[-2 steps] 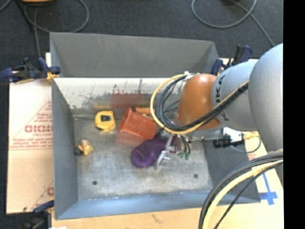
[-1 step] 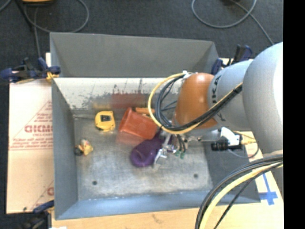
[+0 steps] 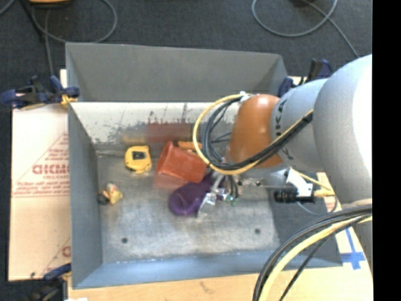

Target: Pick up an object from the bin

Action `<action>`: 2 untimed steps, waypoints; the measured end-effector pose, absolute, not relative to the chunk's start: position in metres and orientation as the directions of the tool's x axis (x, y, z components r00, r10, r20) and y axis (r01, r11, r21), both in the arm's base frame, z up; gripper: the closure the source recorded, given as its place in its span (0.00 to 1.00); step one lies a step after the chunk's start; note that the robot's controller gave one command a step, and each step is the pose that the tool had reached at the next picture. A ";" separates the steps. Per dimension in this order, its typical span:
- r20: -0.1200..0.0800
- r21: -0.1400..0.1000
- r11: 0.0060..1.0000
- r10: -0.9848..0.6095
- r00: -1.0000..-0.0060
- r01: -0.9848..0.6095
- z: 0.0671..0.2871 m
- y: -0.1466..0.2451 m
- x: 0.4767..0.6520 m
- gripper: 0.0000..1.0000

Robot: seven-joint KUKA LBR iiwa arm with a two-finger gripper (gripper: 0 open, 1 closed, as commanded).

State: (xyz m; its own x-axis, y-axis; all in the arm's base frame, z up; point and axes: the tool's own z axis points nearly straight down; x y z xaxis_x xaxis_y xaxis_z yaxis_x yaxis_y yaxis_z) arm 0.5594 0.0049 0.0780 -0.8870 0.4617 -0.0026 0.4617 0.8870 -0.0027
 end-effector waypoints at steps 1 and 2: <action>0.007 0.002 0.957 0.290 -0.957 0.290 0.078 0.018 0.575 1.00; 0.005 0.003 0.957 0.289 -0.957 0.290 0.079 0.018 0.575 1.00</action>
Offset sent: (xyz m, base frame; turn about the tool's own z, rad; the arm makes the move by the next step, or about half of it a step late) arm 0.0000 0.0000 0.0000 0.0000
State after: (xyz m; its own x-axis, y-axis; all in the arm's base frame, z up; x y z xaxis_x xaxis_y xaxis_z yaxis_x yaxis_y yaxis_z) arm 0.5755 0.0176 0.0786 -0.9572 0.2895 0.0049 0.2895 0.9572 0.0026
